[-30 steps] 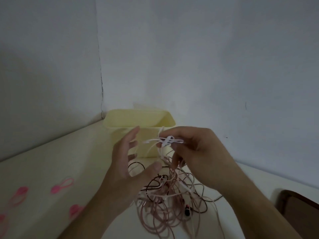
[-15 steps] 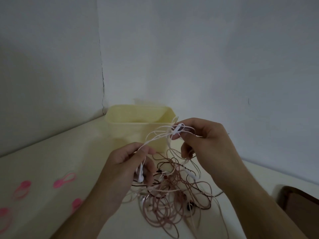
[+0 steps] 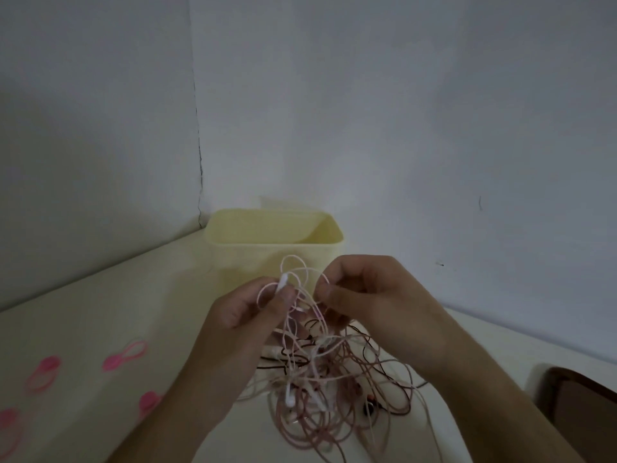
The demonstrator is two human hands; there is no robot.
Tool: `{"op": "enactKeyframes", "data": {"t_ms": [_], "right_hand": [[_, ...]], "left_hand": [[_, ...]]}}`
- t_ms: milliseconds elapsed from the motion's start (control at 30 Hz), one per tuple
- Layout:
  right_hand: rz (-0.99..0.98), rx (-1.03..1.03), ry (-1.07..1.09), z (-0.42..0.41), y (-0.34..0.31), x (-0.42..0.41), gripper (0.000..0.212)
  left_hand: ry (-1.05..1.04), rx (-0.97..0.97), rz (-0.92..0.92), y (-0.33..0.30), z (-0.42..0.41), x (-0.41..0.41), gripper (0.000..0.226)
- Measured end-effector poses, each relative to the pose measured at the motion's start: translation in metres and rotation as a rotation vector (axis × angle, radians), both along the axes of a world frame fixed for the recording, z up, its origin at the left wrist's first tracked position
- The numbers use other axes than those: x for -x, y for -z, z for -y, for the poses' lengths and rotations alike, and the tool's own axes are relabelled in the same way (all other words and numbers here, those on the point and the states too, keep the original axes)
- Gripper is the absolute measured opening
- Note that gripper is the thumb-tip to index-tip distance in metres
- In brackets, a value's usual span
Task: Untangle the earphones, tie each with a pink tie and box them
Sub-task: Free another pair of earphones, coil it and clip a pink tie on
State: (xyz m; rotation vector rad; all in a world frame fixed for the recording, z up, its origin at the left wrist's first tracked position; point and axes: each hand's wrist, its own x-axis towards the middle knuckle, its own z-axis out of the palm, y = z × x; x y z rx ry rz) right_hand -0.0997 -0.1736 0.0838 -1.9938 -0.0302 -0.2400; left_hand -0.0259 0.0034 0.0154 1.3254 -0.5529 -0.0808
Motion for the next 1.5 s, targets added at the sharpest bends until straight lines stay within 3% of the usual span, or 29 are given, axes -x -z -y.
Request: {"op": "enactKeyframes", "data": {"t_ms": [300, 367, 433, 500, 567, 633, 733, 833, 1033, 1100, 1233, 1400, 1500], "right_hand": [[0.039, -0.183, 0.259, 0.001, -0.002, -0.003, 0.016], [0.060, -0.033, 0.322, -0.003, 0.002, -0.003, 0.004], [0.144, 0.175, 0.343, -0.007, 0.004, 0.000, 0.024], [0.252, 0.169, 0.251, -0.012, 0.000, 0.004, 0.019], [0.238, 0.115, 0.097, -0.020, -0.004, 0.008, 0.015], [0.180, 0.241, 0.046, -0.025, -0.003, 0.008, 0.024], [0.202, 0.427, 0.133, -0.027, 0.005, 0.001, 0.010], [0.189, 0.335, 0.192, -0.024, 0.007, 0.000, 0.019], [0.167, -0.267, 0.108, -0.015, 0.000, 0.000, 0.029], [0.158, -0.370, 0.067, -0.014, 0.001, -0.001, 0.031], [0.120, -0.274, 0.016, -0.013, 0.005, -0.003, 0.019], [0.081, -0.219, 0.015, -0.015, 0.004, -0.001, 0.008], [0.050, -0.029, 0.111, -0.010, 0.004, -0.002, 0.011]], "left_hand": [[0.079, 0.166, -0.124, -0.002, -0.006, -0.006, 0.014], [0.050, 0.140, -0.115, -0.003, -0.006, -0.004, 0.020], [0.020, 0.078, -0.082, -0.004, -0.004, -0.002, 0.025], [0.006, 0.010, -0.038, -0.005, -0.002, 0.001, 0.023], [0.012, -0.013, 0.003, -0.006, 0.000, 0.005, 0.021], [-0.010, -0.014, 0.055, -0.004, 0.000, 0.005, 0.016], [-0.061, -0.033, 0.082, 0.000, -0.001, 0.002, 0.015], [-0.111, -0.073, 0.074, 0.001, 0.000, 0.003, 0.024], [-0.282, -0.265, 0.184, 0.005, -0.001, -0.006, 0.037], [-0.203, -0.230, 0.148, 0.003, -0.004, -0.006, 0.039], [0.133, -0.038, 0.102, -0.009, -0.006, 0.004, 0.028], [-0.047, -0.039, 0.106, -0.003, -0.005, -0.002, 0.014], [-0.007, 0.164, -0.025, -0.004, -0.006, -0.006, 0.027]]}}
